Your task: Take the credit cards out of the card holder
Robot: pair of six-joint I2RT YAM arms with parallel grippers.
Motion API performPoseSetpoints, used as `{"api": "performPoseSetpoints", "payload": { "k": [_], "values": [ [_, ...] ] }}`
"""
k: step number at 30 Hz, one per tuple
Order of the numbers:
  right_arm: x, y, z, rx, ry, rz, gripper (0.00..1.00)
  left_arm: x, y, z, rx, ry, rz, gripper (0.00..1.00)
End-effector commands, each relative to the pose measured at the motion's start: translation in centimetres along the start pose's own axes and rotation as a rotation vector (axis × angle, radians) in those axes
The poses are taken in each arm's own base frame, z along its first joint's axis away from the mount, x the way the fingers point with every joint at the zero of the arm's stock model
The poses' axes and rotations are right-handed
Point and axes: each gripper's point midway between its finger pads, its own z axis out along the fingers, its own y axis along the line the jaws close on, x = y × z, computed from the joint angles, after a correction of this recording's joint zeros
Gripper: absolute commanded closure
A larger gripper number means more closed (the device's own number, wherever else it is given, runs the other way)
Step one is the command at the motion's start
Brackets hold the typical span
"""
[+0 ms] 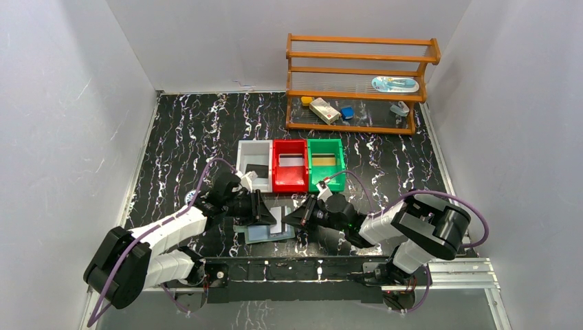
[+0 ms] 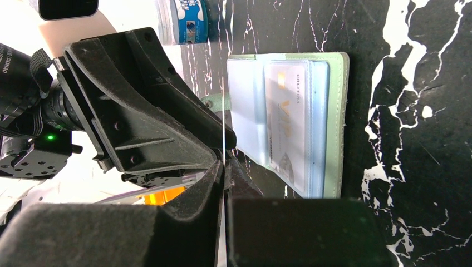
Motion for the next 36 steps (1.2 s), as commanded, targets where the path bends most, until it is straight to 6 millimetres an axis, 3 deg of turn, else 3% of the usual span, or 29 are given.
{"api": "performPoseSetpoints", "payload": {
  "k": [1,8,12,19,27,29,33,36],
  "values": [
    [-0.3,2.5,0.8,-0.070,0.003,-0.022,0.87,0.2,-2.5,-0.4,0.109,0.022,0.040,0.74],
    [-0.5,2.3,0.7,-0.049,-0.006,-0.037,0.95,0.1,-2.2,-0.4,0.091,0.014,0.040,0.74],
    [-1.3,1.3,0.2,0.026,-0.050,-0.086,1.00,-0.3,-0.8,-0.9,0.002,-0.028,0.045,0.64],
    [-6.3,3.0,-1.5,0.229,-0.238,-0.342,1.00,-2.2,1.6,-3.6,-0.230,-0.164,0.083,0.36],
    [-13.3,7.7,-4.0,0.441,-0.424,-0.766,1.00,-3.9,3.0,-6.9,-0.396,-0.278,0.121,0.17],
    [-14.6,8.6,-4.0,0.489,-0.433,-0.872,1.00,-4.3,2.4,-7.6,-0.393,-0.310,0.133,0.15],
    [-16.0,10.2,-3.0,0.519,-0.407,-1.088,1.00,-5.5,0.8,-9.7,-0.382,-0.395,0.175,0.02],
    [-16.3,10.5,-1.6,0.516,-0.354,-1.229,1.00,-6.2,0.1,-11.1,-0.395,-0.439,0.213,0.01]
  ]
}}
